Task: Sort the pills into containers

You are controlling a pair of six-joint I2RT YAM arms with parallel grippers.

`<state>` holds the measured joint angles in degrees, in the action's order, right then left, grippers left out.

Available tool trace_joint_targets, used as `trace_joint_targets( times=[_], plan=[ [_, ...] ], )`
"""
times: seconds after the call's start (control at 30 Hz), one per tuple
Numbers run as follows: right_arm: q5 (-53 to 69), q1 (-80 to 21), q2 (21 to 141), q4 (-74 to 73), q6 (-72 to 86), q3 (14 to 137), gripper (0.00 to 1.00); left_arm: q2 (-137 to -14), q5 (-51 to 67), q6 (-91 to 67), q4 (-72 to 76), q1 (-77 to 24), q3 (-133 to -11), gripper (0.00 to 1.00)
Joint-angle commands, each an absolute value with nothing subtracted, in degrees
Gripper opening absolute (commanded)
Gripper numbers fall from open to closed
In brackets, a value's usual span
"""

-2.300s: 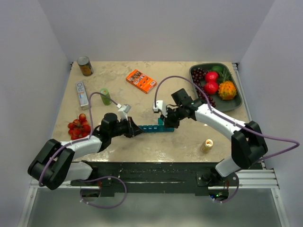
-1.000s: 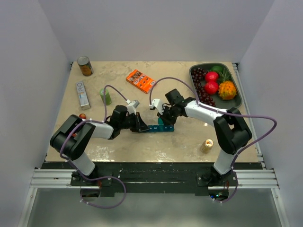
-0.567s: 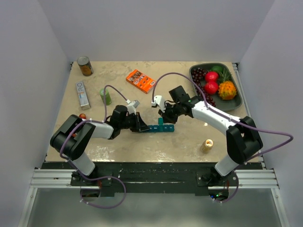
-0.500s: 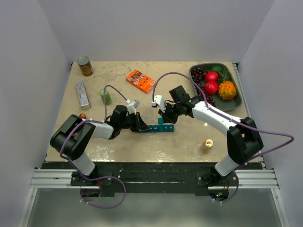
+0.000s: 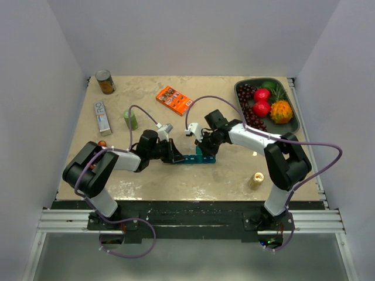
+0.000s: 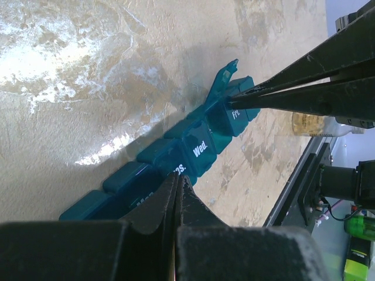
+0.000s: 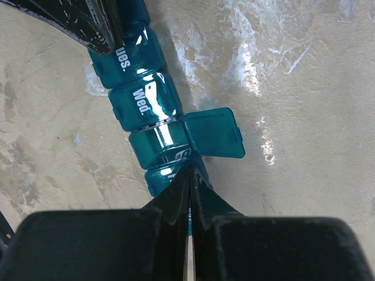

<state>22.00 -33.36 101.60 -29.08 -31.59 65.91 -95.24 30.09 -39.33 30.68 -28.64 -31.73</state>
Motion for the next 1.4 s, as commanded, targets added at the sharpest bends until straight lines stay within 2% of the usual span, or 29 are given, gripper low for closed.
trace_joint_targets(
  times=[0.0,0.1,0.2,0.27,0.3,0.33,0.37,0.4,0.47,0.5,0.53,0.63,0.7,0.77,0.83,0.87,0.9,1.0,1.13,1.37],
  plan=[
    [22.7,-33.4,99.8,-31.4,-32.0,66.5,0.0,-96.2,28.9,-37.0,30.6,-28.8,-32.4,0.0],
    [25.0,-33.2,96.7,-33.2,-32.8,68.0,0.02,-95.7,29.3,-37.3,30.8,-28.9,-32.9,0.0],
    [28.7,-32.2,92.5,-36.7,-34.5,70.2,0.09,-94.4,29.7,-37.6,29.6,-28.8,-34.1,0.0],
    [30.4,-30.8,88.8,-38.9,-37.1,71.1,0.22,-92.6,29.8,-37.6,28.3,-28.8,-35.2,0.04],
    [31.1,-30.6,87.6,-41.5,-38.3,71.7,0.28,-91.9,29.8,-37.7,27.9,-28.8,-35.6,0.1],
    [31.5,-30.2,86.0,-42.4,-40.1,71.8,0.42,-91.1,29.7,-37.8,27.3,-28.8,-36.1,0.14],
    [31.5,-30.1,84.7,-43.1,-40.6,71.9,0.5,-89.7,29.7,-37.8,26.2,-28.8,-37.1,0.18],
    [31.4,-29.7,81.5,-44.4,-41.0,71.7,0.6,-89.0,29.6,-37.9,25.7,-28.8,-37.5,0.27],
    [30.5,-29.3,78.6,-45.1,-41.5,71.4,0.72,-86.7,29.6,-37.6,23.7,-28.8,-38.8,0.36],
    [29.9,-28.5,75.4,-45.8,-41.2,71.0,0.78,-85.8,29.6,-37.4,23.0,-28.8,-39.1,0.43],
    [29.3,-27.9,74.2,-46.3,-40.7,70.7,0.86,-84.7,29.4,-36.9,22.4,-28.8,-39.3,0.46],
    [25.8,-25.0,68.8,-48.9,-40.4,69.4,0.99,-79.4,28.7,-35.1,19.3,-28.8,-39.0,0.59],
    [22.9,-21.7,66.4,-51.2,-40.2,68.3,0.99,-73.8,27.4,-33.4,17.8,-28.8,-37.9,0.65],
    [19.7,-19.5,63.2,-53.7,-40.6,67.2,0.99,-66.9,24.5,-29.5,14.0,-28.8,-36.6,0.68],
    [17.4,-16.5,60.3,-56.9,-41.6,66.2,0.99,-61.1,18.5,-26.7,10.5,-28.8,-35.0,0.74],
    [16.1,-15.7,59.4,-57.8,-41.7,64.9,0.99,-54.6,16.5,-26.3,9.7,-28.8,-32.8,0.77],
    [13.9,-13.9,58.7,-59.6,-42.0,64.2,0.99,-51.1,14.5,-26.1,9.2,-28.7,-31.6,0.86],
    [10.5,-10.5,58.2,-64.1,-43.1,62.1,0.99,-39.6,9.8,-25.8,6.9,-28.6,-27.3,0.99],
    [7.7,-7.6,58.6,-66.4,-43.8,58.4,0.99,-33.0,9.7,-27.2,3.7,-28.5,-24.5,0.99],
    [8.7,-6.8,60.8,-66.4,-43.0,54.1,0.98,-33.4,13.8,-28.8,3.3,-28.5,-23.2,0.99]
  ],
)
